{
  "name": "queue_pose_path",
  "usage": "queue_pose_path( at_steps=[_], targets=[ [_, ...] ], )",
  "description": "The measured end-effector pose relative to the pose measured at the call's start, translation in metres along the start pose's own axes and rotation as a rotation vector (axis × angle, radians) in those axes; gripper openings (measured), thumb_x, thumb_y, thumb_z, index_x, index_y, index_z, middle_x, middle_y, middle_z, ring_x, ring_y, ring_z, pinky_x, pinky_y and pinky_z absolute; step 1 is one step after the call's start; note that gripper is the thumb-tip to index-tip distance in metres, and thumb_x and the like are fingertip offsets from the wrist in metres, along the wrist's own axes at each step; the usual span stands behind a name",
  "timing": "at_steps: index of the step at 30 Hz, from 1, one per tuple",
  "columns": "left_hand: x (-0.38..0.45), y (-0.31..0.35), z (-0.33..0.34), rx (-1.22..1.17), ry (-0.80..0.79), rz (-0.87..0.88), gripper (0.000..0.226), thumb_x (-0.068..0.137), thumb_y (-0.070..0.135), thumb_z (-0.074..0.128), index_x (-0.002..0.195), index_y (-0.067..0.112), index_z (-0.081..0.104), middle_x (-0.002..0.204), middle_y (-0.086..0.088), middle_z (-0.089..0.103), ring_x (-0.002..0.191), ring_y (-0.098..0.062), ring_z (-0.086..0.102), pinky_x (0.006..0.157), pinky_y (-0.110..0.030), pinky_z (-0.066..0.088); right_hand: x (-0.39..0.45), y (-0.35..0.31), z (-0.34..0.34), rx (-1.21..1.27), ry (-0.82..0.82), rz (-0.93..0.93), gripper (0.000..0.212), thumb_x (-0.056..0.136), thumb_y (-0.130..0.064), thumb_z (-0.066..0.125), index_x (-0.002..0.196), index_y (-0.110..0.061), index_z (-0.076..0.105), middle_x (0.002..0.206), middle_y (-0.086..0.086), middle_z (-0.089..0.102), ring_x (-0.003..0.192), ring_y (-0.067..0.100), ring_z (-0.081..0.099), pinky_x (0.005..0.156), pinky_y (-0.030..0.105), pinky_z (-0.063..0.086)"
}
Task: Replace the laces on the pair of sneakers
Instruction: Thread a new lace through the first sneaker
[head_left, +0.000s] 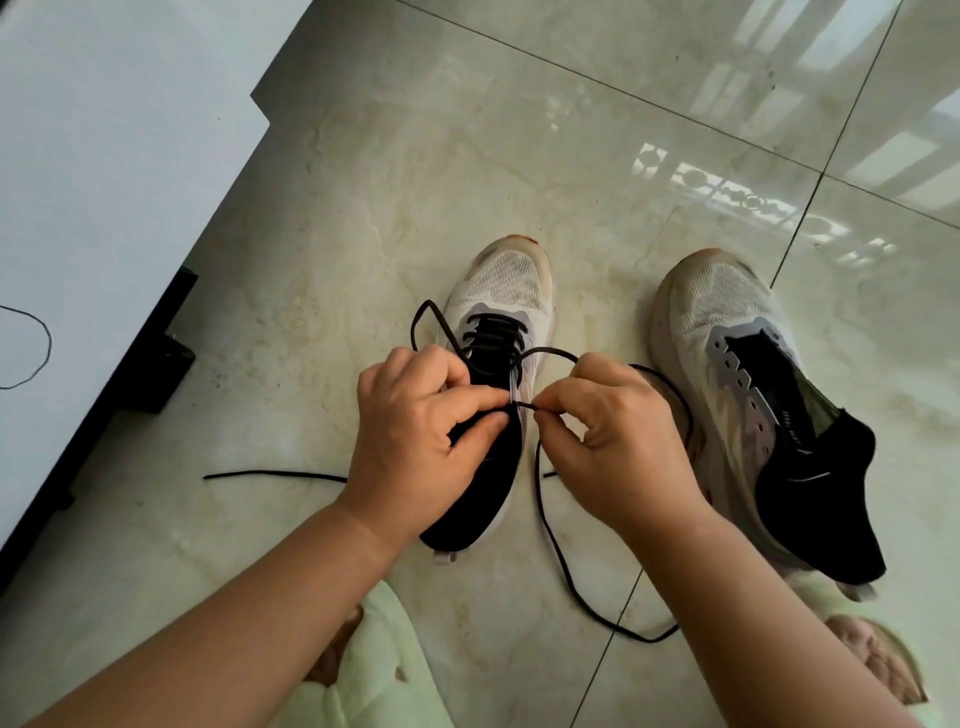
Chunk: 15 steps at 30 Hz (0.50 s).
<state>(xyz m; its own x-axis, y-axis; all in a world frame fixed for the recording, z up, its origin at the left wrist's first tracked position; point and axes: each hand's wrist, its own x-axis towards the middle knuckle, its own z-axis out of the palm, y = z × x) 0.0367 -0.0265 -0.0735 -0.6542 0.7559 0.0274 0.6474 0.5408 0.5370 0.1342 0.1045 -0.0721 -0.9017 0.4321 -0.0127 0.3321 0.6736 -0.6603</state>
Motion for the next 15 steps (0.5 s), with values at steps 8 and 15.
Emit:
queue_pose_path(
  at_steps=[8, 15],
  targets=[
    [0.002, 0.003, 0.001, -0.002, 0.0, -0.035, 0.024, 0.079, 0.037, 0.056, 0.086, 0.025, 0.076, 0.074, 0.003, 0.054, 0.075, -0.02, 0.051, 0.077, -0.029, 0.027, 0.016, -0.007, -0.013, -0.083, -0.224, -0.094, 0.009, 0.062, 0.005, 0.059, 0.055, 0.001, 0.054, 0.058, 0.009, 0.048, 0.057, 0.03, 0.046, 0.051, 0.033, 0.036],
    [0.002, 0.002, -0.001, -0.044, -0.022, -0.057, 0.026, 0.079, 0.037, 0.057, 0.088, 0.023, 0.076, 0.074, 0.002, 0.055, 0.076, -0.022, 0.052, 0.076, -0.038, 0.035, 0.011, -0.001, -0.006, -0.047, -0.206, -0.014, 0.01, 0.075, 0.001, 0.059, 0.066, 0.0, 0.062, 0.067, 0.005, 0.05, 0.059, 0.025, 0.048, 0.053, 0.034, 0.039]
  ],
)
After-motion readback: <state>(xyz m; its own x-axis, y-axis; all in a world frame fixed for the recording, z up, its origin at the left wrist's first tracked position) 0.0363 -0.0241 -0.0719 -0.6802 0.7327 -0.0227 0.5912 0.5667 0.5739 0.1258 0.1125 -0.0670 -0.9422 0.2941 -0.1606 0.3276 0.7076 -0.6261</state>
